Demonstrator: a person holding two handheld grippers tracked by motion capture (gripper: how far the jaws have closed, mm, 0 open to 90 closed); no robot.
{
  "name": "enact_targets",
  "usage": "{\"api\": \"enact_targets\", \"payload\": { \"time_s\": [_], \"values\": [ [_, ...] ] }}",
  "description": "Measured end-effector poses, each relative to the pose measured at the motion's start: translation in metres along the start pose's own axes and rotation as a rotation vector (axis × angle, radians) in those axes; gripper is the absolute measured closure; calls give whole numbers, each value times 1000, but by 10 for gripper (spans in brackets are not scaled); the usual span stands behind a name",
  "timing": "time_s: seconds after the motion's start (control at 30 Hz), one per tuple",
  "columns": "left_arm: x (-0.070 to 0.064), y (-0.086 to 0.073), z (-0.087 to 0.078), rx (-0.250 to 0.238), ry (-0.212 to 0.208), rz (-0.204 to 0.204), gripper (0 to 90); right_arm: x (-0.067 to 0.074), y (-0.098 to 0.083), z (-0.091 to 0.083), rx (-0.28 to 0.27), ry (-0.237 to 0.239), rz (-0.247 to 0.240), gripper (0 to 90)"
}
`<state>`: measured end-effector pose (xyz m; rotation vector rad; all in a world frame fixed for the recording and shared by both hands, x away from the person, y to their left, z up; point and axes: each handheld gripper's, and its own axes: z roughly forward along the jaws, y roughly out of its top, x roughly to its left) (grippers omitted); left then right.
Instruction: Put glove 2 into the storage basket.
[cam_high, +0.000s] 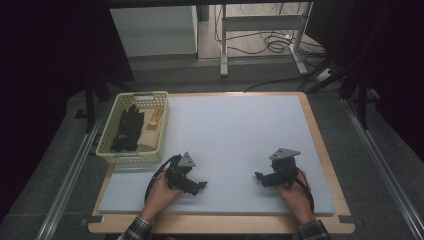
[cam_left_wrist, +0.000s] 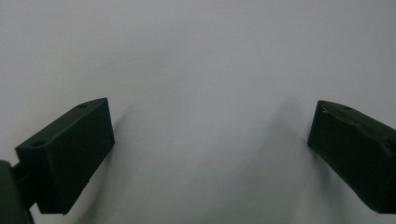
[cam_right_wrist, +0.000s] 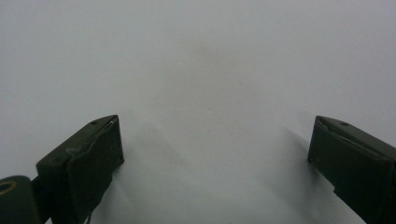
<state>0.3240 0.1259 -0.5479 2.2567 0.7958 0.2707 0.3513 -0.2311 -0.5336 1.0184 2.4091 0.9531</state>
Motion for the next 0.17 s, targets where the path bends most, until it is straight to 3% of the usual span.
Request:
{"api": "enact_targets", "payload": {
  "time_s": [0.17],
  "values": [
    [0,0,0,6,-2,5,0,0,0,0,-1,0,0,31]
  ]
}}
